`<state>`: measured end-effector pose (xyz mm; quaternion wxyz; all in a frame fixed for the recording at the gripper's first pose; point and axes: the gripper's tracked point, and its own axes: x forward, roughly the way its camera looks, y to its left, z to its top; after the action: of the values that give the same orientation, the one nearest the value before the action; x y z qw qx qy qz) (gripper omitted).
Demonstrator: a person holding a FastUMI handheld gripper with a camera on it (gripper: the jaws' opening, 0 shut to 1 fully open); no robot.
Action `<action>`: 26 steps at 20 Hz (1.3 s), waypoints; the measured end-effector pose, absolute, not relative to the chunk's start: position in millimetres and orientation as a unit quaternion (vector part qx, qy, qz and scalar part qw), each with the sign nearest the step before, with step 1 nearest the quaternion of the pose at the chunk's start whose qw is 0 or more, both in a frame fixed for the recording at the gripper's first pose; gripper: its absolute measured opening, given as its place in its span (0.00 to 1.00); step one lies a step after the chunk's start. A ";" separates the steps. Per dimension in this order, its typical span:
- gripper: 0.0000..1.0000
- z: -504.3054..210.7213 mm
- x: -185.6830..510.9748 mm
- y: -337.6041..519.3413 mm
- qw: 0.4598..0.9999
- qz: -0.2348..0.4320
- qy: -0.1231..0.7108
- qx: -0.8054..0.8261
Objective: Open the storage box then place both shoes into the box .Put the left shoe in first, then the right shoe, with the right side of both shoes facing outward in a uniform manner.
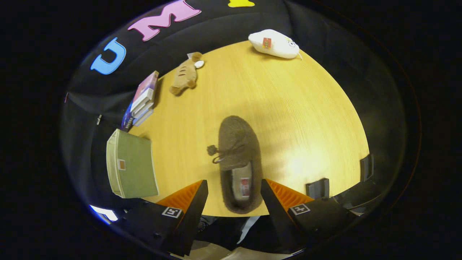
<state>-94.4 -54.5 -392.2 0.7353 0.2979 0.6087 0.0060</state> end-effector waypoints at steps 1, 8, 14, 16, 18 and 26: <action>0.89 -407.2 -99.6 -59.1 0.731 0.004 0.620 0.286; 0.72 -461.3 -83.6 -59.4 0.723 0.008 0.640 0.260; 0.06 -472.3 -84.3 -56.2 0.715 0.012 0.653 0.248; 0.05 -466.9 -87.1 -56.3 0.715 0.009 0.651 0.254; 0.05 -455.5 -86.7 -51.7 0.715 0.009 0.645 0.271; 0.05 -369.6 -52.7 -16.7 0.733 0.019 0.595 0.330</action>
<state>-52.7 -16.7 -369.6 0.7330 0.3296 0.5948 0.0192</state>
